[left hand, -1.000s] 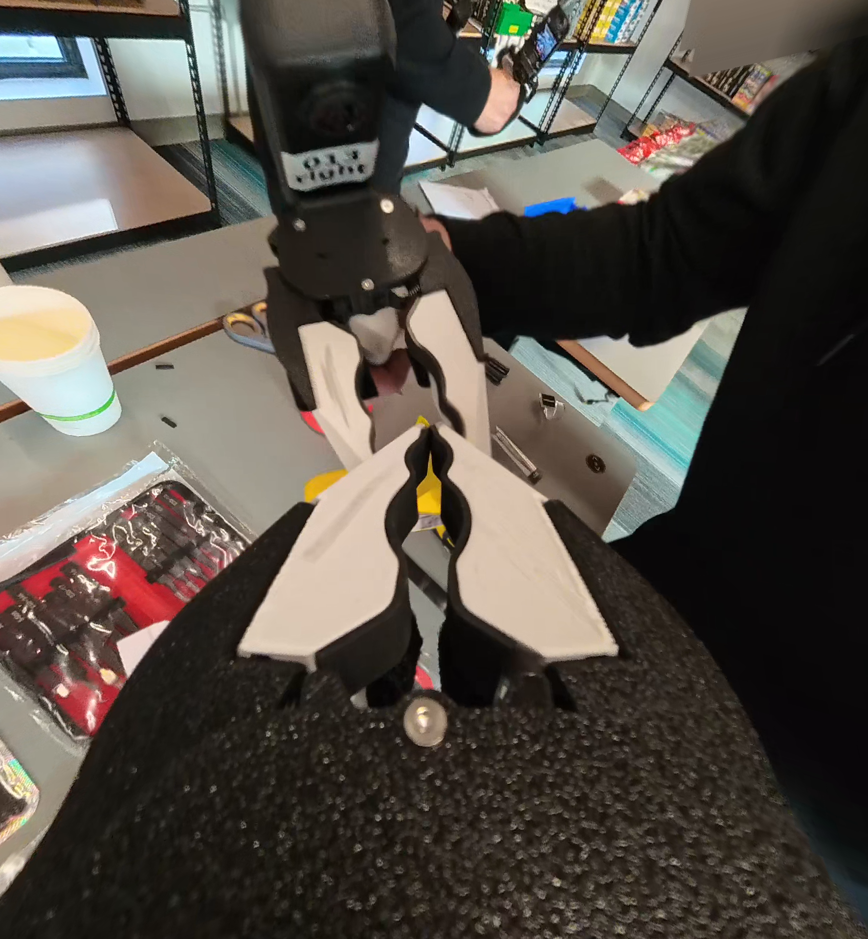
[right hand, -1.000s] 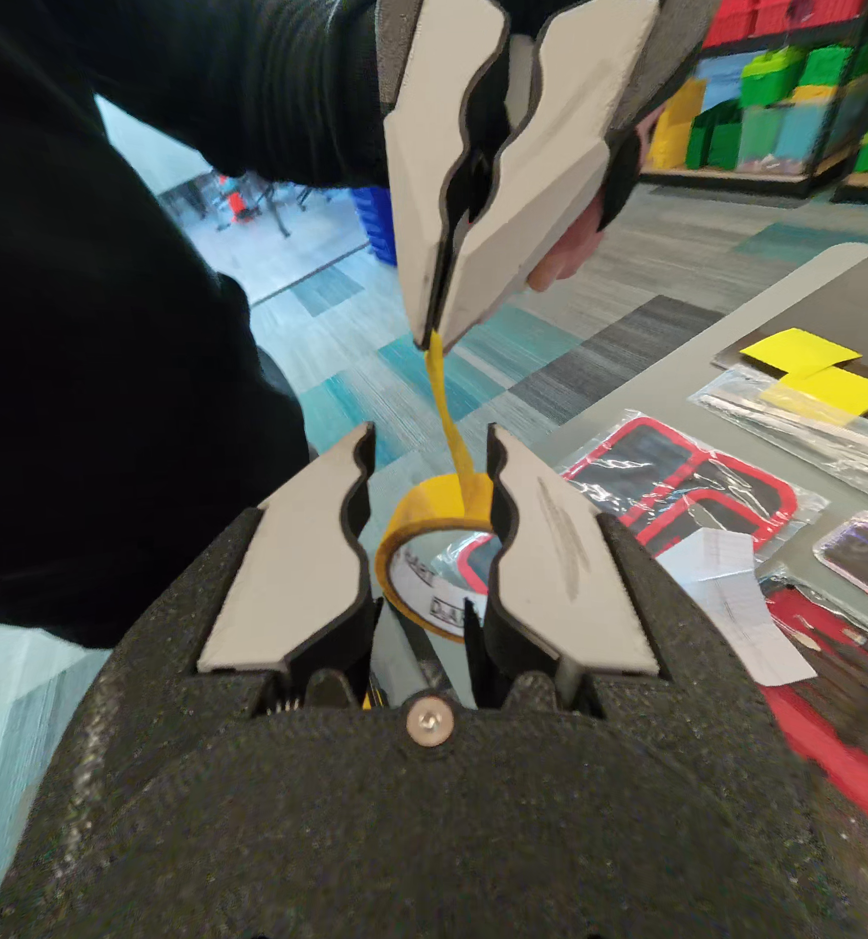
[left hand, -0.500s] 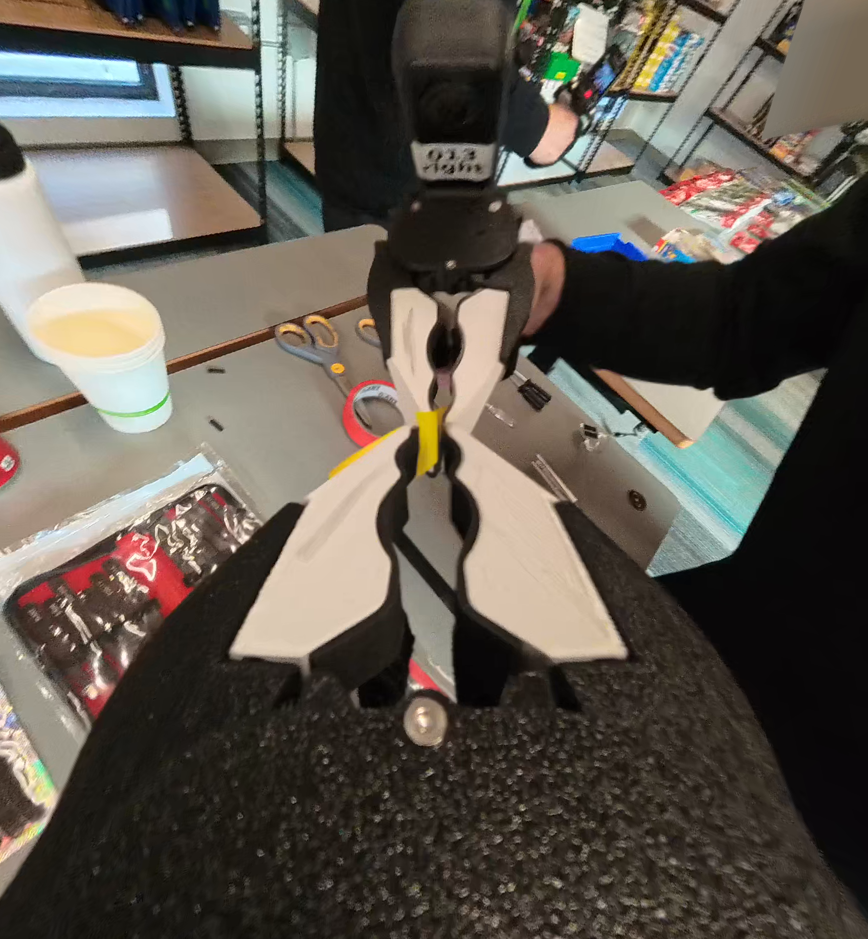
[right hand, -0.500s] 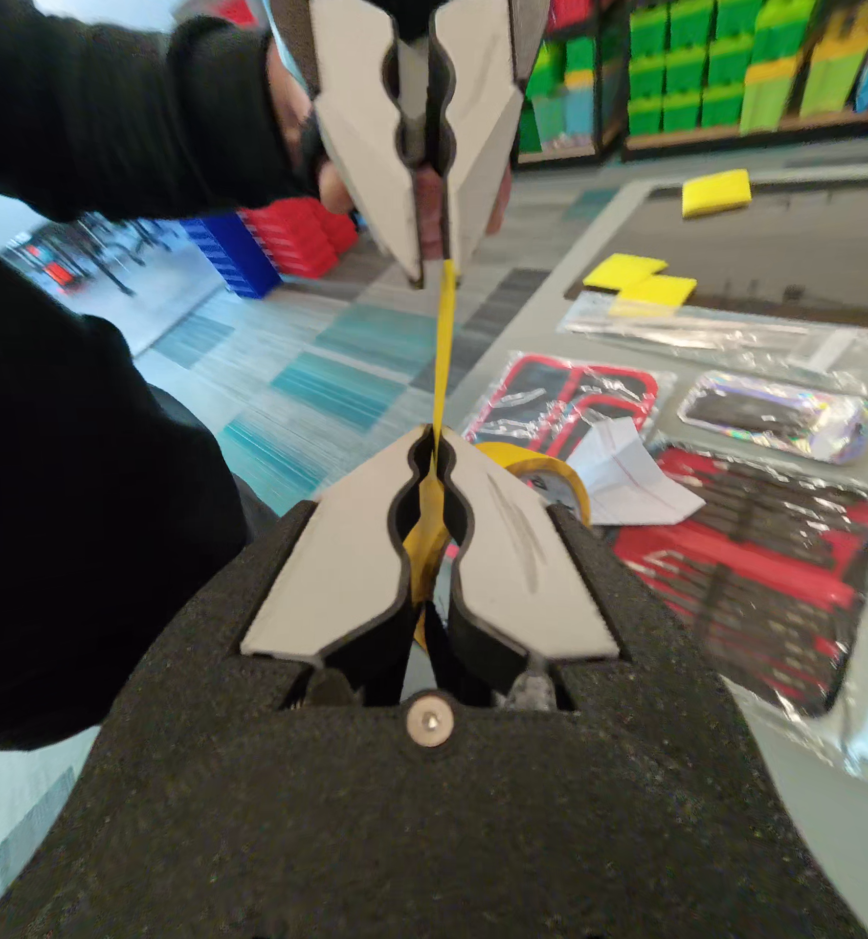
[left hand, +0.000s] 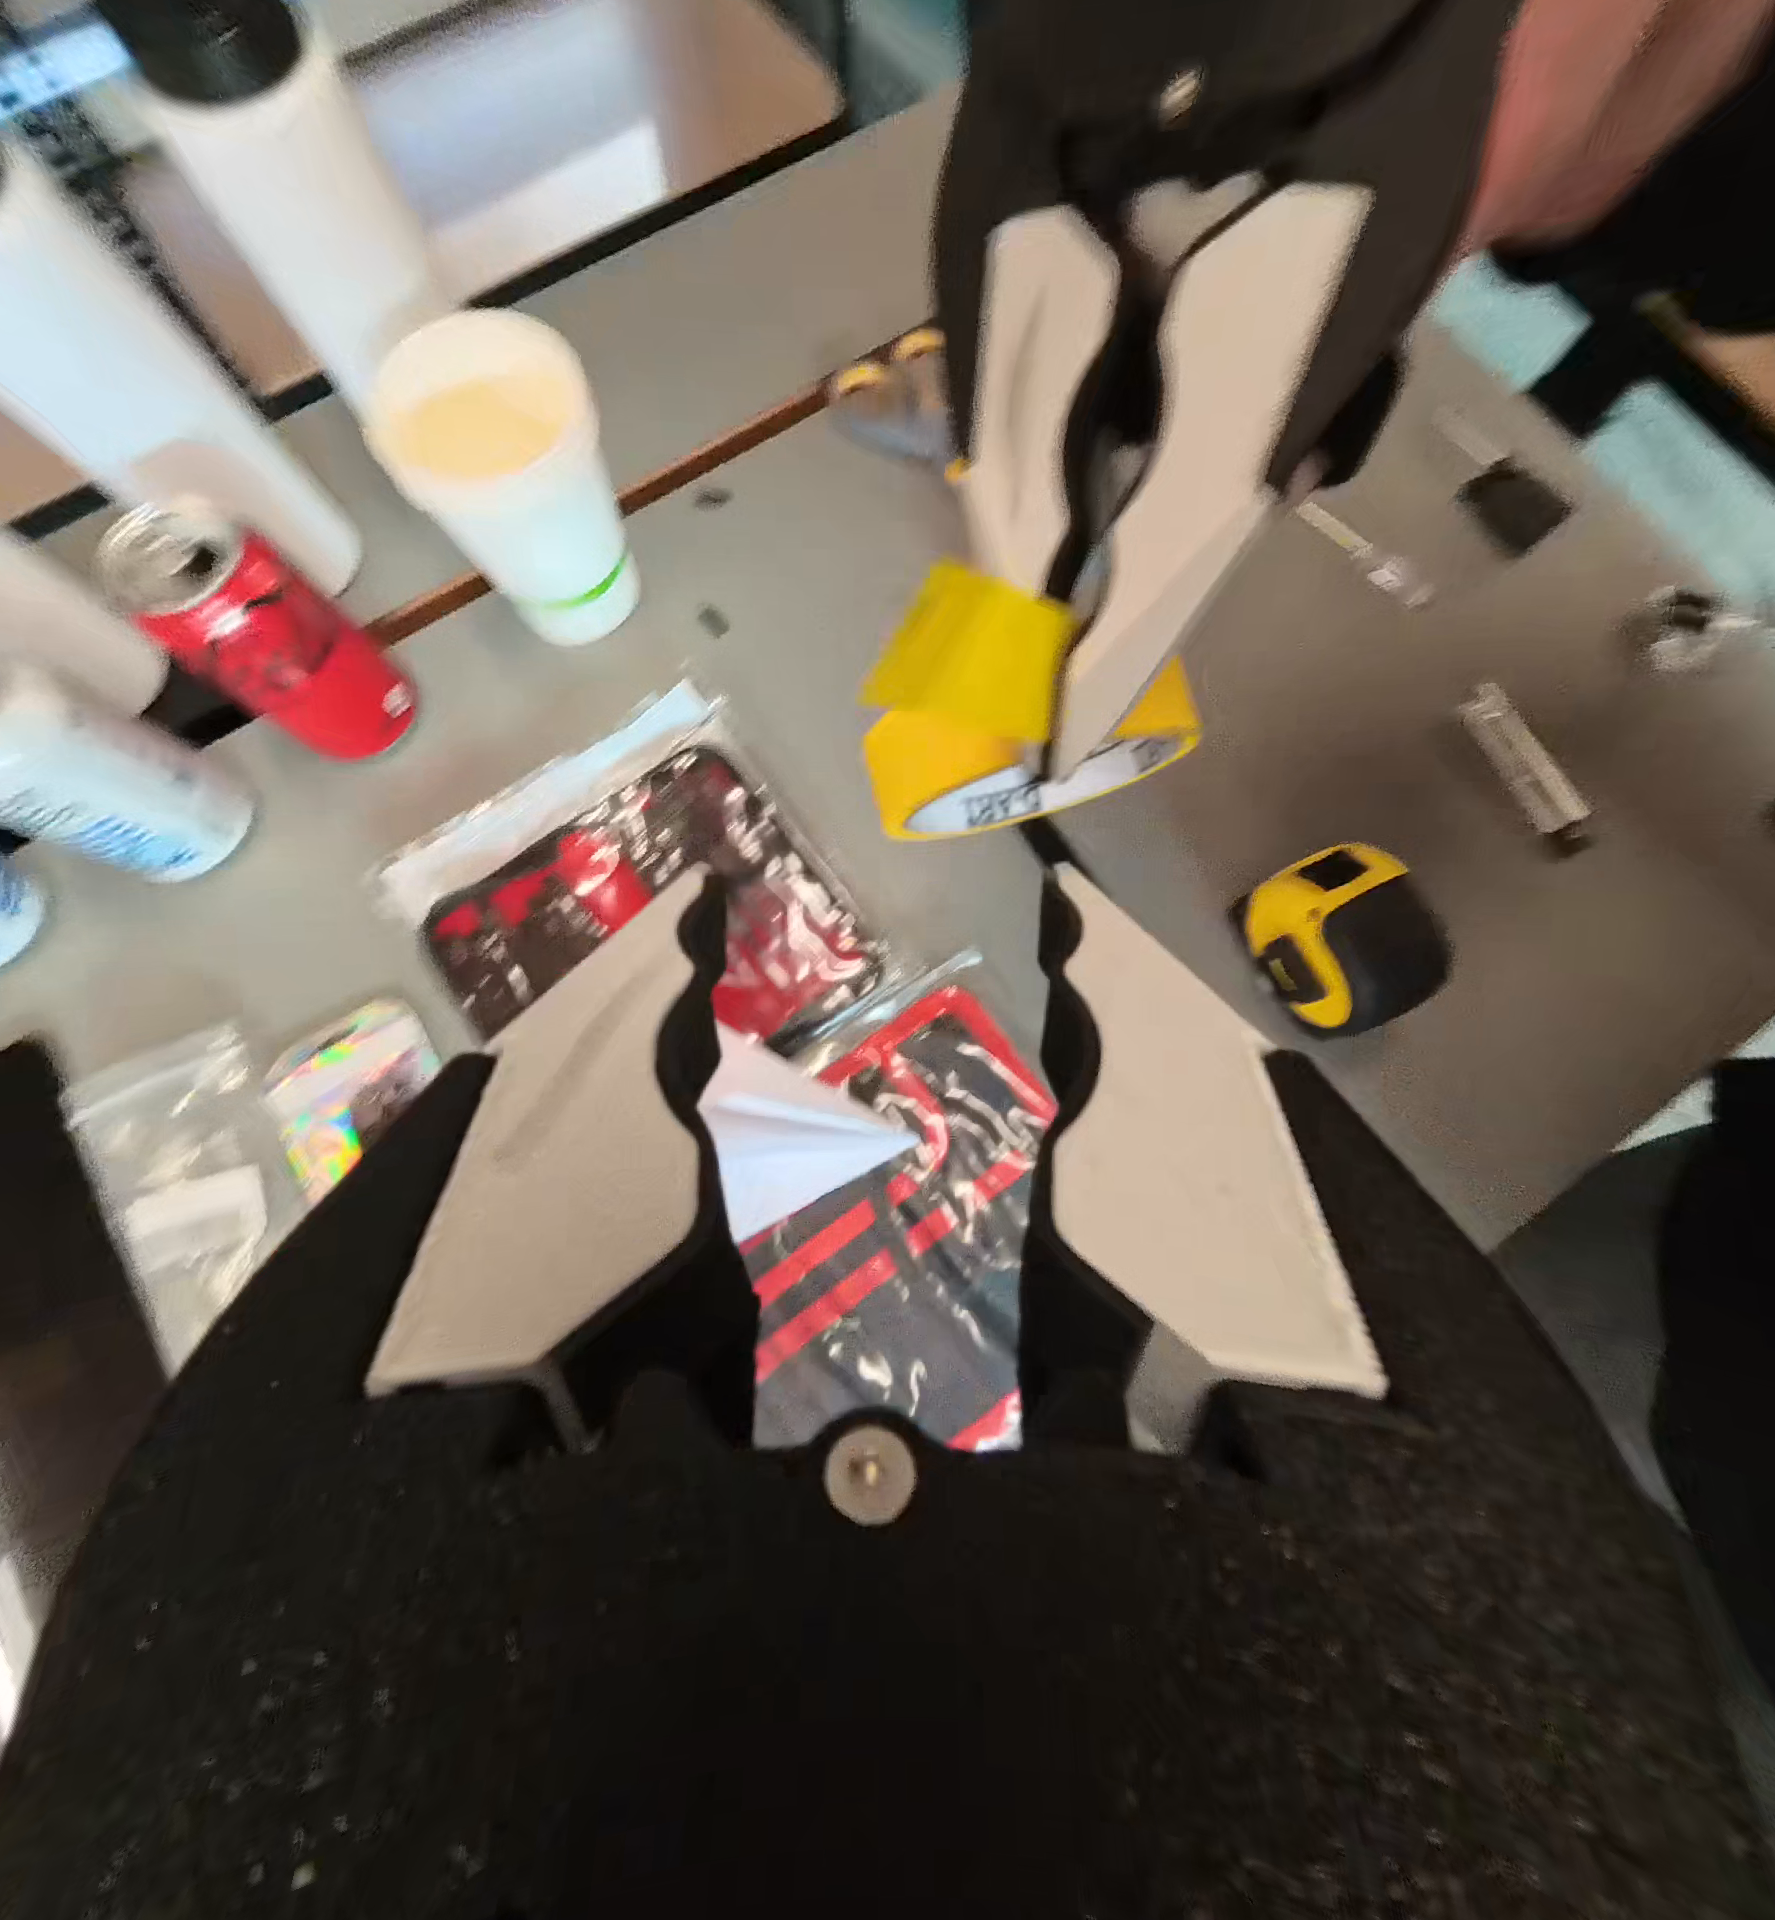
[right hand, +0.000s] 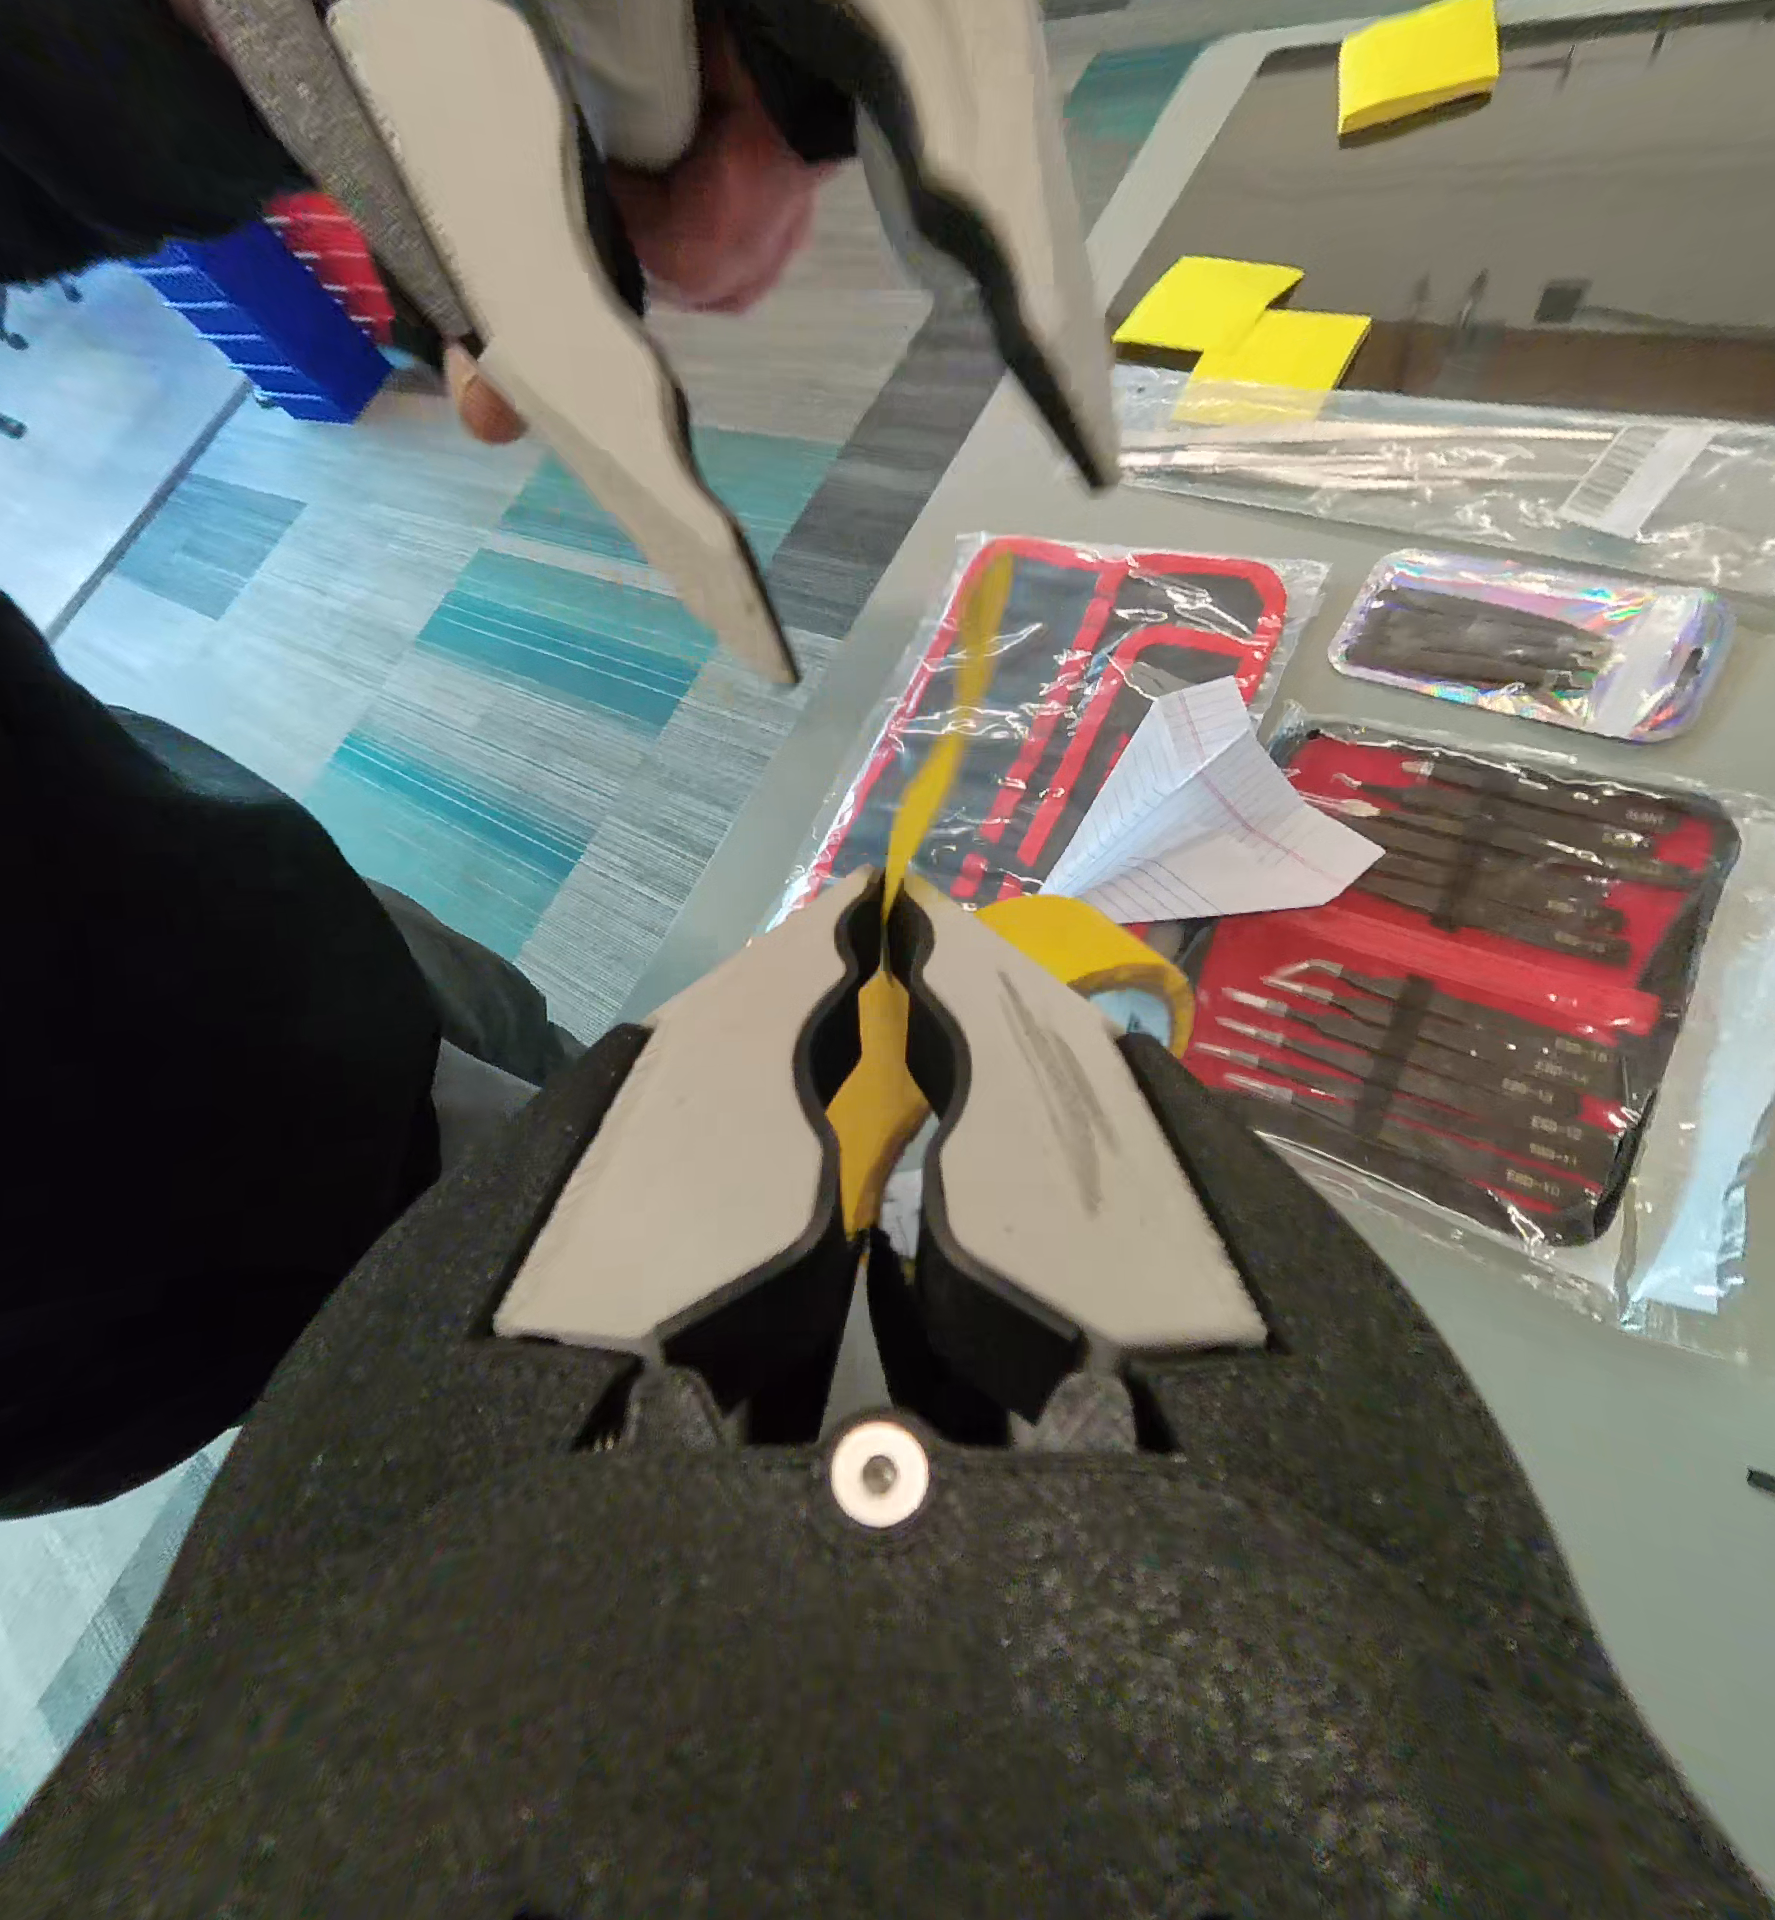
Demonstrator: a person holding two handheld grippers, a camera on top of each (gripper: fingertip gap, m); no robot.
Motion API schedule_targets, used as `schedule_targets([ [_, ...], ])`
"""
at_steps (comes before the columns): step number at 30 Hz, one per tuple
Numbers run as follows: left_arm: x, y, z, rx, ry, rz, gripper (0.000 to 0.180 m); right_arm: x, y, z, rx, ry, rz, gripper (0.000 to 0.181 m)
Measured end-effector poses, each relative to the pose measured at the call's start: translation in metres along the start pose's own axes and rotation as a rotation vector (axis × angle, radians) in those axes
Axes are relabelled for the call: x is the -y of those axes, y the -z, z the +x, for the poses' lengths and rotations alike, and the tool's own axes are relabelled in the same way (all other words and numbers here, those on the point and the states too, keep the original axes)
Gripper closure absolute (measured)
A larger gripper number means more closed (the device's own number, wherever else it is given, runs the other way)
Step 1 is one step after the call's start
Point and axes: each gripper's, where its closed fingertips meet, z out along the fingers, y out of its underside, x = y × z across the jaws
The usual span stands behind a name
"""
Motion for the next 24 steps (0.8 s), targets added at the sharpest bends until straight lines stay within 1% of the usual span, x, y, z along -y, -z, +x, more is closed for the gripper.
schedule_targets([
  [1,-0.005,0.004,-0.002,0.002,0.013,-0.008,0.125,-0.001,-0.001,0.001,-0.004,-0.006,0.003,0.181],
  [2,-0.005,0.009,0.000,-0.016,0.020,0.015,0.132,-0.003,-0.003,0.002,-0.012,-0.002,-0.010,0.181],
  [4,0.008,0.015,0.004,-0.021,-0.003,0.078,0.133,-0.012,-0.010,0.004,-0.045,0.045,-0.095,0.181],
  [6,0.027,0.018,0.020,-0.073,-0.049,0.131,0.140,-0.011,-0.017,0.001,-0.035,0.077,-0.128,0.181],
  [9,0.031,0.007,0.036,-0.114,-0.122,0.077,0.136,-0.010,-0.024,0.003,-0.063,0.102,-0.193,0.181],
  [11,0.031,0.001,0.042,-0.131,-0.110,0.071,0.135,-0.008,-0.027,0.004,-0.072,0.091,-0.206,0.181],
  [13,0.023,-0.005,0.041,-0.091,-0.149,0.019,0.129,-0.007,-0.031,0.002,-0.059,0.076,-0.211,0.181],
  [15,0.019,-0.007,0.038,-0.042,-0.189,-0.003,0.131,-0.006,-0.034,0.001,-0.032,0.056,-0.196,0.181],
  [17,0.018,-0.008,0.035,-0.037,-0.164,0.014,0.150,-0.008,-0.036,0.002,-0.029,0.053,-0.192,0.181],
  [18,0.019,-0.008,0.035,-0.056,-0.150,0.026,0.151,-0.007,-0.037,-0.001,-0.006,0.041,-0.175,0.181],
  [19,0.019,-0.009,0.035,-0.063,-0.146,0.028,0.158,-0.007,-0.037,-0.002,0.005,0.036,-0.167,0.181],
  [20,0.018,-0.011,0.034,-0.071,-0.149,0.026,0.168,-0.007,-0.037,-0.002,0.009,0.035,-0.165,0.181],
  [22,0.020,-0.014,0.037,-0.102,-0.139,0.043,0.177,-0.009,-0.037,-0.003,0.010,0.036,-0.166,0.181],
  [24,0.022,-0.016,0.041,-0.126,-0.147,0.044,0.180,-0.009,-0.036,-0.004,0.006,0.054,-0.166,0.181],
])
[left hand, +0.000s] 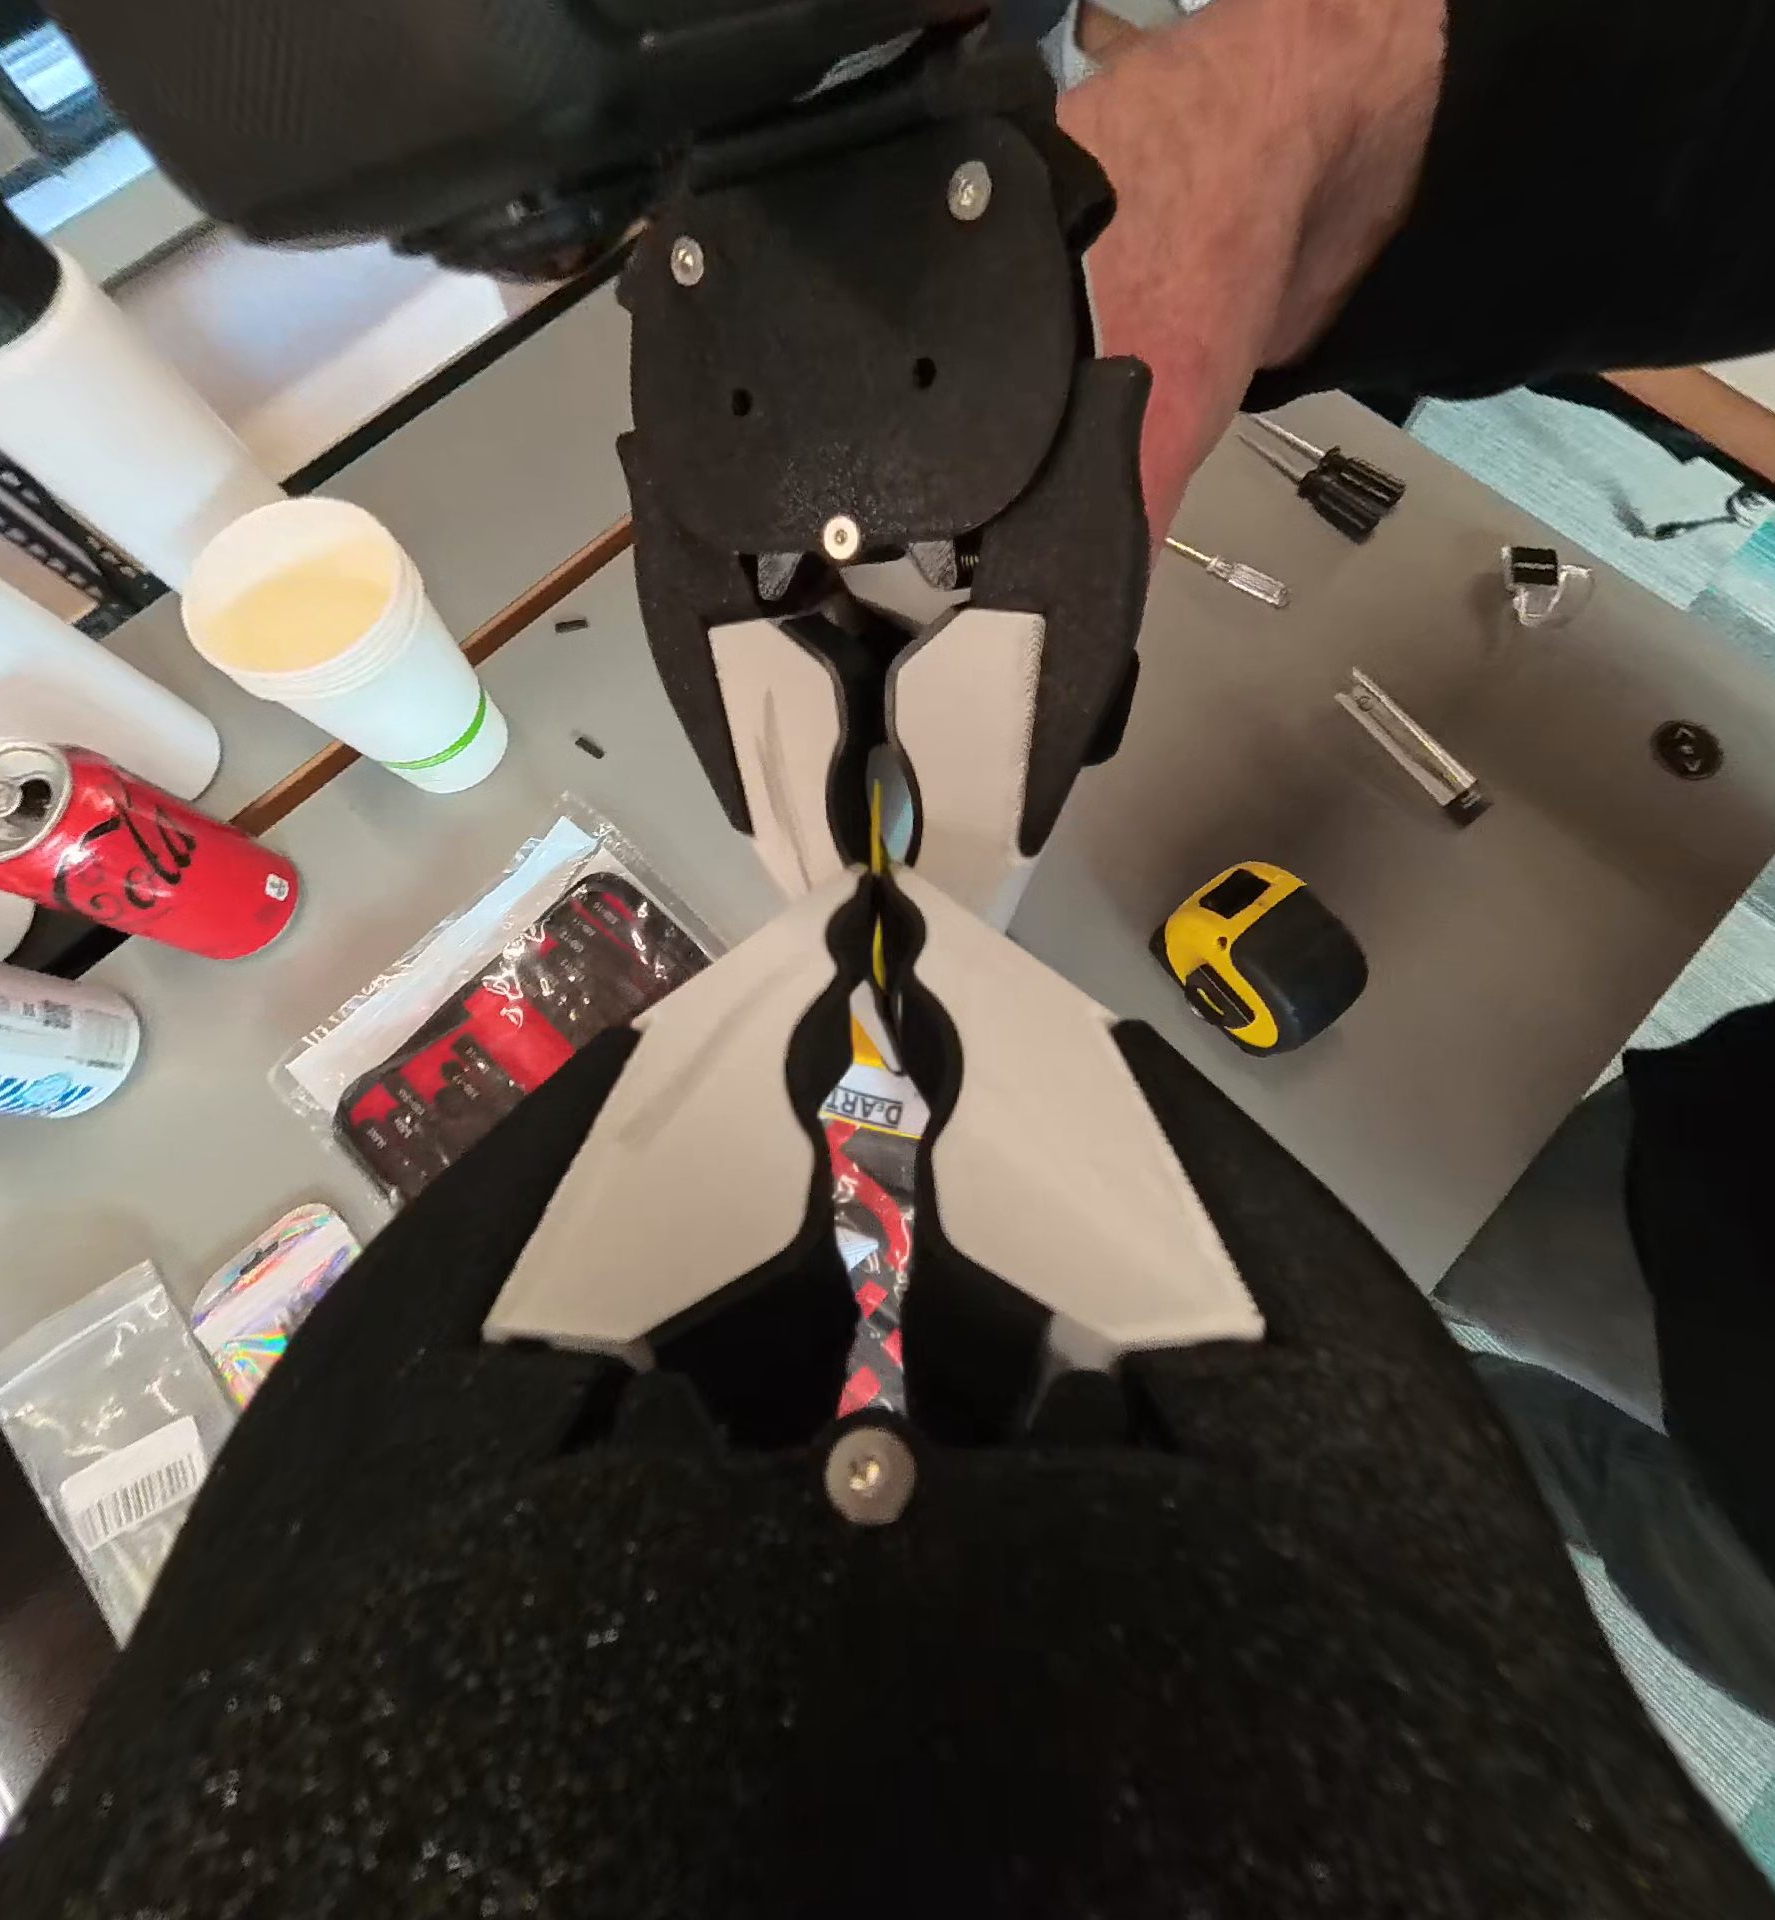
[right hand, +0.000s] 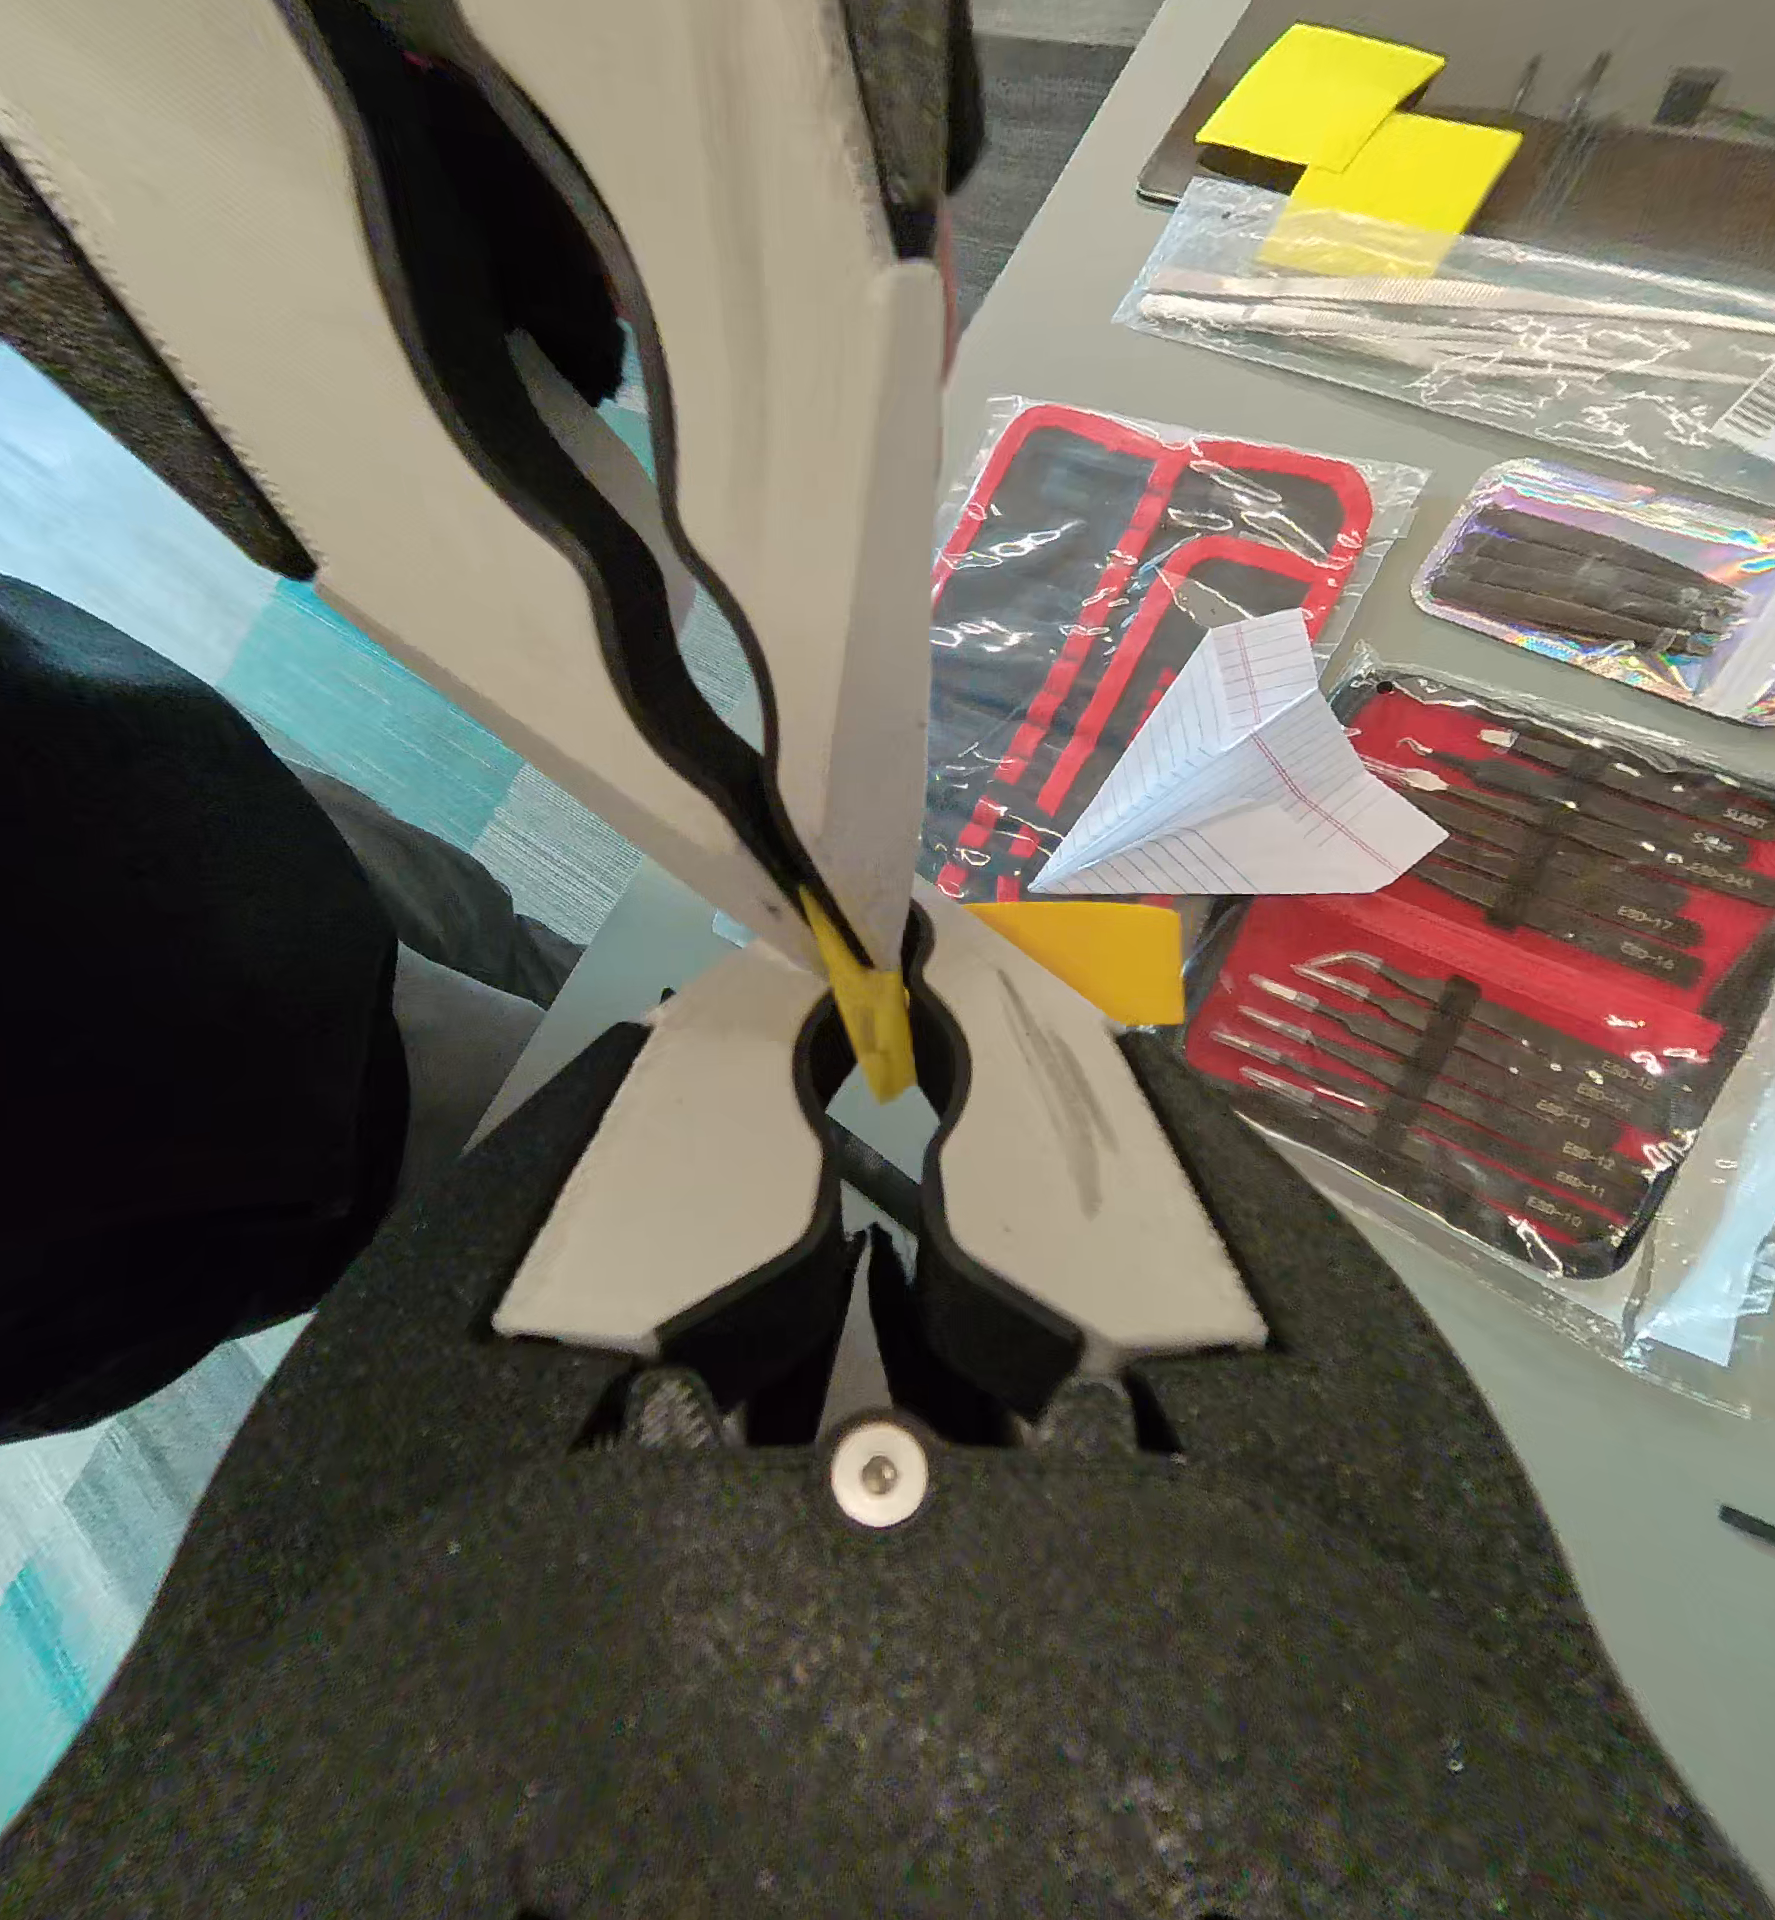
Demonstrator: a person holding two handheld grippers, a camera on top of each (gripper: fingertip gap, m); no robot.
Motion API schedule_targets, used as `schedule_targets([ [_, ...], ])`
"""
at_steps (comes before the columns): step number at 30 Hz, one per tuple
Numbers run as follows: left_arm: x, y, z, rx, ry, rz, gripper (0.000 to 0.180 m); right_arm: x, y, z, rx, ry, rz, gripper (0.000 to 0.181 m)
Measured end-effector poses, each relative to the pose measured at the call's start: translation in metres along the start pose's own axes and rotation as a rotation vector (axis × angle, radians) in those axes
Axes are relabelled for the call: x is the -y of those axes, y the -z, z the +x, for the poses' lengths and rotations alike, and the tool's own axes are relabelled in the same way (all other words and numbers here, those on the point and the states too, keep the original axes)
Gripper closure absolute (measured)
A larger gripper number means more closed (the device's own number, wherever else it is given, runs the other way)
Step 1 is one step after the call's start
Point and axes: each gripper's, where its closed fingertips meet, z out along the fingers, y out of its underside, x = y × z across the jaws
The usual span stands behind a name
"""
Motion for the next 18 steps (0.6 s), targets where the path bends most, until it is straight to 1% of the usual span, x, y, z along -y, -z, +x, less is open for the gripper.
schedule_targets([
  [3,0.008,0.001,-0.001,-0.015,0.022,0.035,0.180,0.011,0.007,-0.001,-0.003,-0.004,0.093,0.181],
  [5,0.020,0.009,-0.006,-0.011,0.052,0.102,0.180,0.018,0.018,0.002,-0.019,-0.031,0.179,0.150],
  [6,0.024,0.014,-0.008,-0.020,0.071,0.124,0.180,0.023,0.025,-0.001,0.005,-0.037,0.241,0.144],
  [8,0.034,0.023,-0.013,-0.013,0.086,0.169,0.180,0.034,0.041,0.001,0.018,-0.062,0.395,0.143],
  [9,0.041,0.027,-0.013,-0.031,0.099,0.195,0.180,0.041,0.049,0.002,0.016,-0.047,0.483,0.144],
  [10,0.045,0.031,-0.015,-0.027,0.106,0.210,0.180,0.043,0.056,0.006,0.000,-0.048,0.539,0.150],
  [11,0.049,0.035,-0.019,-0.018,0.104,0.221,0.180,0.046,0.062,0.004,0.030,-0.042,0.586,0.158],
  [13,0.056,0.041,-0.023,-0.026,0.120,0.250,0.180,0.053,0.076,0.006,0.061,-0.051,0.699,0.169],
  [14,0.058,0.043,-0.027,-0.015,0.121,0.257,0.180,0.054,0.080,0.006,0.079,-0.049,0.728,0.172],
  [15,0.060,0.046,-0.030,-0.011,0.126,0.269,0.180,0.056,0.084,0.007,0.091,-0.043,0.764,0.180],
  [18,0.063,0.053,-0.036,-0.008,0.152,0.306,0.180,0.065,0.087,0.009,0.109,-0.049,0.793,0.181],
])
